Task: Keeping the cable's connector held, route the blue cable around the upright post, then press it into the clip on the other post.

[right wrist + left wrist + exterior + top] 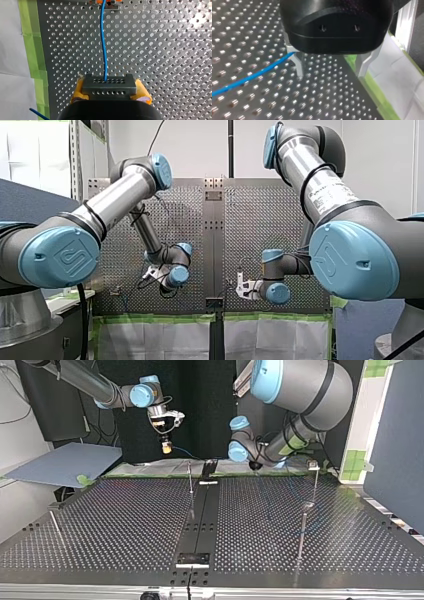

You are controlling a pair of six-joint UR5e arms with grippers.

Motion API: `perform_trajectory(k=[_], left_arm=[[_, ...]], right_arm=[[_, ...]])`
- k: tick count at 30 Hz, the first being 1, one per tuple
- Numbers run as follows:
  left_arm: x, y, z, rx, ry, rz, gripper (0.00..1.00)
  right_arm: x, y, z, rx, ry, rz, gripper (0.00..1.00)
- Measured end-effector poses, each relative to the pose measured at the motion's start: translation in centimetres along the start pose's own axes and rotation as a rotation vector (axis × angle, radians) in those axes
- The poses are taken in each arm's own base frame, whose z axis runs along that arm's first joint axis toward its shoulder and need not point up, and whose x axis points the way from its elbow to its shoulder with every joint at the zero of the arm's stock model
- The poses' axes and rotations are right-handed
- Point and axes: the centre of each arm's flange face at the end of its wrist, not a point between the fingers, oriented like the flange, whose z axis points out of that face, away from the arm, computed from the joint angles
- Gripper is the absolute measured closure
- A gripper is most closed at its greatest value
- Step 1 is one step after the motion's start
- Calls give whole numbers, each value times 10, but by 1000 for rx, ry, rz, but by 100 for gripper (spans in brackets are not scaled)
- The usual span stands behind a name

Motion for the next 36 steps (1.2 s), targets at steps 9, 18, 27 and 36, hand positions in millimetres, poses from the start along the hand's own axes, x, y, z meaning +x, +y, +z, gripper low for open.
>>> perform_trajectory(k=[9, 18, 27, 36], left_arm=[[26, -26, -1, 48, 21, 30, 0], [25, -41, -17, 107, 14, 16, 0], [28, -51, -37, 152, 41, 25, 0], [24, -63, -47, 222, 22, -33, 0]], right_arm=[[0, 0, 0, -1, -1, 0, 100], [0, 1, 0, -2, -5, -4, 100], [0, 0, 0, -1, -6, -6, 100], [0, 0, -1, -2, -6, -9, 100]])
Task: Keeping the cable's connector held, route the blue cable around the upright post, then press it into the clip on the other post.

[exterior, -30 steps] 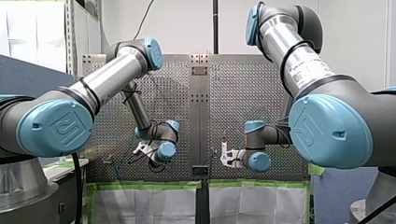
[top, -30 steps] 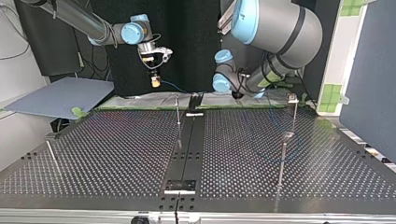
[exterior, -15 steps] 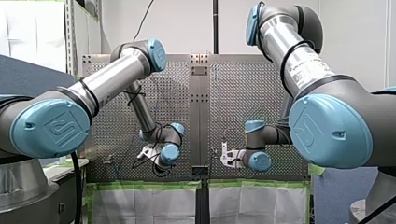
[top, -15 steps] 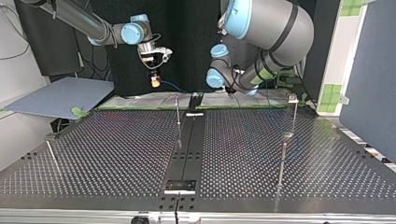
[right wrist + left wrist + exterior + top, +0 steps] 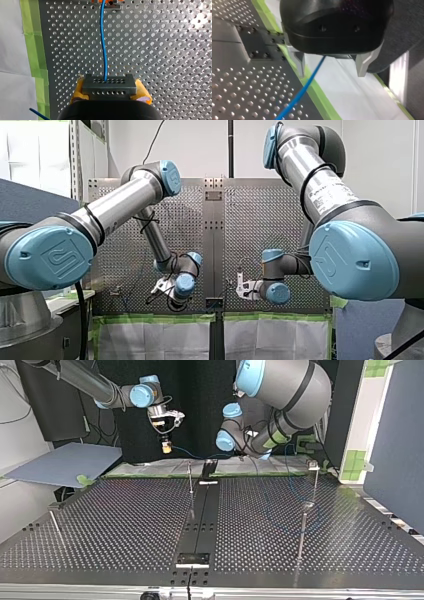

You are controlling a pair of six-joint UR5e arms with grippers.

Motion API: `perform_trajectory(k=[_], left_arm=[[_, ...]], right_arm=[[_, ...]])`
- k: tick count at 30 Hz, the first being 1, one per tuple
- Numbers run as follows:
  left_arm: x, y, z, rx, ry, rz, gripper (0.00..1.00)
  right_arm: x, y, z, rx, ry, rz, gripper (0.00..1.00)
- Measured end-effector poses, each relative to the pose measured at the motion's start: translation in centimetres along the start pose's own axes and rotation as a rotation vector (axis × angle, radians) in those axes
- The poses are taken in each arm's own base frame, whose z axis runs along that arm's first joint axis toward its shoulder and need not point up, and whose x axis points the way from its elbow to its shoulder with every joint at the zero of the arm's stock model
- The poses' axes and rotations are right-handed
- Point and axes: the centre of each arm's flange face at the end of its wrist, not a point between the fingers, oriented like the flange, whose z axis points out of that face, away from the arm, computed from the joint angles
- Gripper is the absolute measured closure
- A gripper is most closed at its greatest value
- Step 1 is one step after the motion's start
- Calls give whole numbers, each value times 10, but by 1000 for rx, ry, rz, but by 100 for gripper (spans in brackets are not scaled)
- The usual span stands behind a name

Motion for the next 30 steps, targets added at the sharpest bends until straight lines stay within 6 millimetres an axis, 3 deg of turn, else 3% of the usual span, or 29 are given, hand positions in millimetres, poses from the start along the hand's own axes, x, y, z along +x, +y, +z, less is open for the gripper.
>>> perform_trajectory(k=[8, 19, 30], left_arm=[[-3, -9, 2, 56, -43, -78, 0], [22, -40, 14, 150, -71, -166, 0], [12, -59, 12, 243, -158, -279, 0]], right_arm=[[0, 0, 0, 0, 1, 0, 100], [1, 0, 1, 1, 5, 2, 100], [1, 0, 1, 2, 7, 0, 100]])
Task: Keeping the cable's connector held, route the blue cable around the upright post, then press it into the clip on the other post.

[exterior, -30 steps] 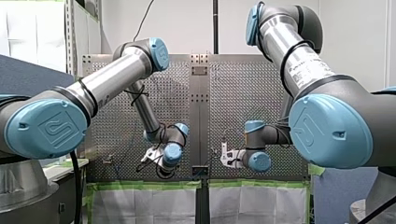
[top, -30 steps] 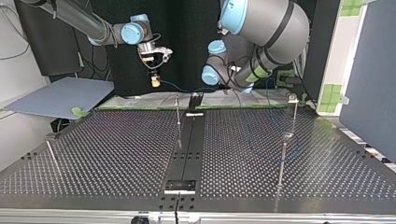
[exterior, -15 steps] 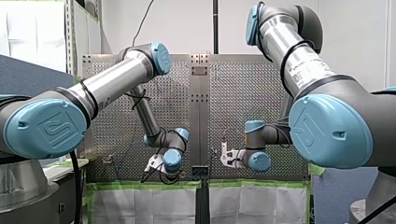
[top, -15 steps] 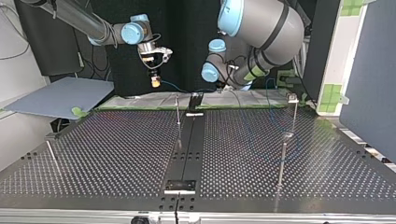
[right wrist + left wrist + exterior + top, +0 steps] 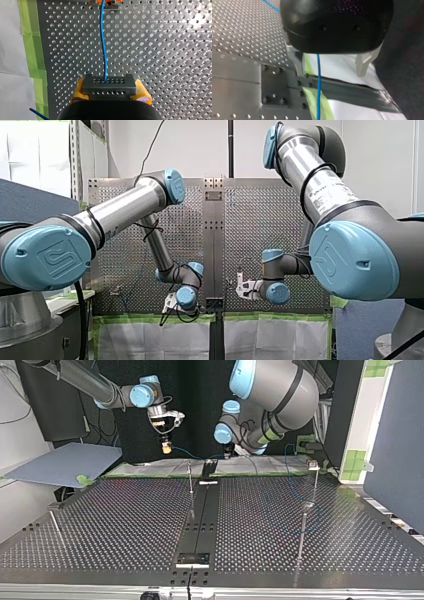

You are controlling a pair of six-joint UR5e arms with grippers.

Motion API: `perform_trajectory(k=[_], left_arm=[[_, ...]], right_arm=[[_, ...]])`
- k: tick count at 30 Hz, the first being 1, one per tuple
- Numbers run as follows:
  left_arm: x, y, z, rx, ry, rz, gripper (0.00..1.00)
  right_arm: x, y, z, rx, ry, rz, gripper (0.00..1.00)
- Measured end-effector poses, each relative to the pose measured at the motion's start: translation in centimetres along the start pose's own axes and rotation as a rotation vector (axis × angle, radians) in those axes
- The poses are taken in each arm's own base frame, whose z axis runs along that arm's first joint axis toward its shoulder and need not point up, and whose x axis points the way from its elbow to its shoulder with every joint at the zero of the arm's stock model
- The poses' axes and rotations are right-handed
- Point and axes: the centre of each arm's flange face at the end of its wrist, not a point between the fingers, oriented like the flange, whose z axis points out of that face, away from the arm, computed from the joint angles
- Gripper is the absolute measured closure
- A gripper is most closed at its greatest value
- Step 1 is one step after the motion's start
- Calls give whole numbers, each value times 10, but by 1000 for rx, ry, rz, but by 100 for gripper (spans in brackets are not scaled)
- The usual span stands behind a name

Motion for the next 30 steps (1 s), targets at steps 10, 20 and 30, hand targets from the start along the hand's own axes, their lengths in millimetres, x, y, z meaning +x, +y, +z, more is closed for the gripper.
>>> perform_trajectory(k=[10, 20, 30], left_arm=[[-6, -20, 1, 92, -72, -87, 0], [-13, -40, -1, 191, -130, -169, 0], [-19, -48, 0, 232, -170, -254, 0]], right_arm=[[1, 0, 1, 0, 2, 0, 100], [1, -1, 1, 15, 5, 3, 100], [1, -2, 1, 16, 2, 0, 100]])
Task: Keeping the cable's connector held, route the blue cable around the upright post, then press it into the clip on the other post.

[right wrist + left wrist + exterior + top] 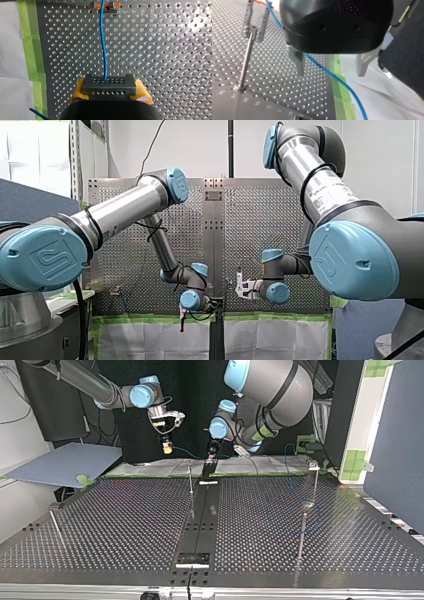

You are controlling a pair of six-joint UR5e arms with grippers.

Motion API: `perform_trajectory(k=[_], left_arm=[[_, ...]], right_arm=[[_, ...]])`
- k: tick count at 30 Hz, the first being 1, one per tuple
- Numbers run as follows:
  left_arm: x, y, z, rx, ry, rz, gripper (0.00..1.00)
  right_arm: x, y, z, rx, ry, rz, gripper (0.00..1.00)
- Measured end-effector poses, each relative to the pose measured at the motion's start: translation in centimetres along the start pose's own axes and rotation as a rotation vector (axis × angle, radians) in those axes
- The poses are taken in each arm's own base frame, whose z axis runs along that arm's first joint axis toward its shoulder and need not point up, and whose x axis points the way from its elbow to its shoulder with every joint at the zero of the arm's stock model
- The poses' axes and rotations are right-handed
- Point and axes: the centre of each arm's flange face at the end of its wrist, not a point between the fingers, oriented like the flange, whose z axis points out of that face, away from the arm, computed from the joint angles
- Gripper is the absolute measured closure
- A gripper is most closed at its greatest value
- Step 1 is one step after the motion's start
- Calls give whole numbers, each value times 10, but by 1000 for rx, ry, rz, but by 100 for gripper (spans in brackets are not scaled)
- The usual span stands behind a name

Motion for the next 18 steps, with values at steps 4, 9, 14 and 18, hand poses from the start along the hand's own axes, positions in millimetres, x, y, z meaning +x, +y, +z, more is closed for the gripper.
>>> perform_trajectory(k=[4, 9, 14, 18], left_arm=[[-1, -1, 1, -8, -21, -33, 0], [-2, -3, 1, -16, -33, -74, 0], [-2, -6, 1, -2, -34, -116, 0], [-3, -10, 2, 36, -45, -159, 0]], right_arm=[[0, -3, 0, 13, -2, -1, 100], [-1, -7, -1, 37, -4, -3, 100], [0, -12, -1, 68, 0, -3, 100], [0, -13, -1, 80, 2, -1, 100]])
